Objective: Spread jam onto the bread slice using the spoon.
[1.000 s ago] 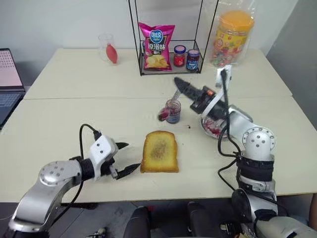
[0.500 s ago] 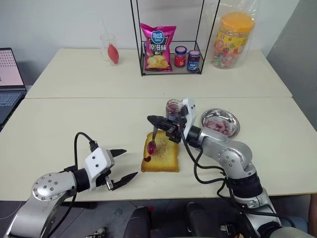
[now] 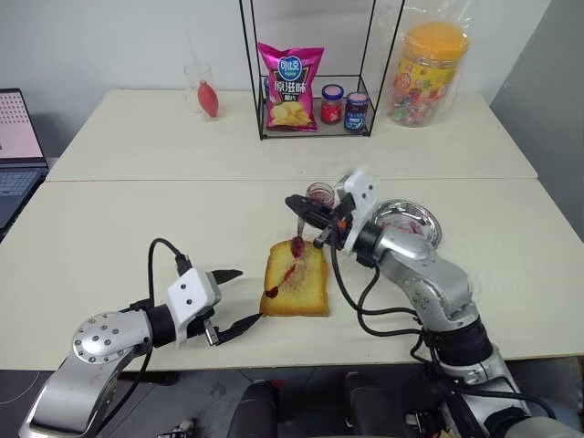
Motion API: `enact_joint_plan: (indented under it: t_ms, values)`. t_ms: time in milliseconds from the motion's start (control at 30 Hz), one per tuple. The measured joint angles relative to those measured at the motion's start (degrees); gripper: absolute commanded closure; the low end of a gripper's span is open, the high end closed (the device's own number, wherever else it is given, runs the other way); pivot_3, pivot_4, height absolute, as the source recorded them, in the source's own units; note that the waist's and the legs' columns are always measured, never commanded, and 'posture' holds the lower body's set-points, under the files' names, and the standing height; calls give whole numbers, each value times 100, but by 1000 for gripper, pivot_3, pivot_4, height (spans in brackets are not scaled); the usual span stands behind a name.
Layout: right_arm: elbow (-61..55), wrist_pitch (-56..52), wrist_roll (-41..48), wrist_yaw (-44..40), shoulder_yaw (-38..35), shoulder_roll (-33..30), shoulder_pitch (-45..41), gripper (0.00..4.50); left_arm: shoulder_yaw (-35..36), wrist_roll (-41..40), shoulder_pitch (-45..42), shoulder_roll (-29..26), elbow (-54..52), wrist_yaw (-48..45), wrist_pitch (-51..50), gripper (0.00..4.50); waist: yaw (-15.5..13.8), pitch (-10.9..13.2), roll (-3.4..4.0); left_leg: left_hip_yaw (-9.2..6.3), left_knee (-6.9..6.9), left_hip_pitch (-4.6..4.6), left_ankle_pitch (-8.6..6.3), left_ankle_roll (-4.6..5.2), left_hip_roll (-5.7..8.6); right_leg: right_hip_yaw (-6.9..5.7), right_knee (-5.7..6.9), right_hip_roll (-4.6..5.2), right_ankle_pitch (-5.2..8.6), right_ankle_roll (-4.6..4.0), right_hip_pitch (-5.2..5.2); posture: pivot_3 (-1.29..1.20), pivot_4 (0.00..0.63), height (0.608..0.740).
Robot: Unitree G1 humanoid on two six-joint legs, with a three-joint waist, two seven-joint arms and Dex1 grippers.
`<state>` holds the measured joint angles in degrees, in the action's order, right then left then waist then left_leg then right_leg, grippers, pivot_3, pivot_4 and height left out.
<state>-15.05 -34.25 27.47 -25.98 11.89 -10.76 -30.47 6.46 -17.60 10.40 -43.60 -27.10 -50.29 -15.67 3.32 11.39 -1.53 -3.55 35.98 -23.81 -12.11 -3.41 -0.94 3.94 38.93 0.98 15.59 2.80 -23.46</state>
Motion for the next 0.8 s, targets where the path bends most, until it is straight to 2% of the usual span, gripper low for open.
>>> enact_joint_plan:
  t_ms: [267,367,800]
  values:
    - [-177,-1207,1180,111,-451,339,56,4451,49,0,113,-2,163,-86,220,0,1,0,0,0,1,2,0,0,-2,0,3,-2,0,-1,0,0,150,740]
    - [55,-1405,1425,379,-636,870,130,4451,189,-27,286,-5,173,-116,238,0,16,-3,-5,3,0,3,0,0,-8,1,3,-6,0,-1,-1,0,150,740]
    - [567,-1689,1319,491,-400,1161,296,4451,295,-31,339,-6,166,-146,235,0,4,-3,-5,3,1,3,0,0,-9,1,2,-8,3,2,0,0,150,740]
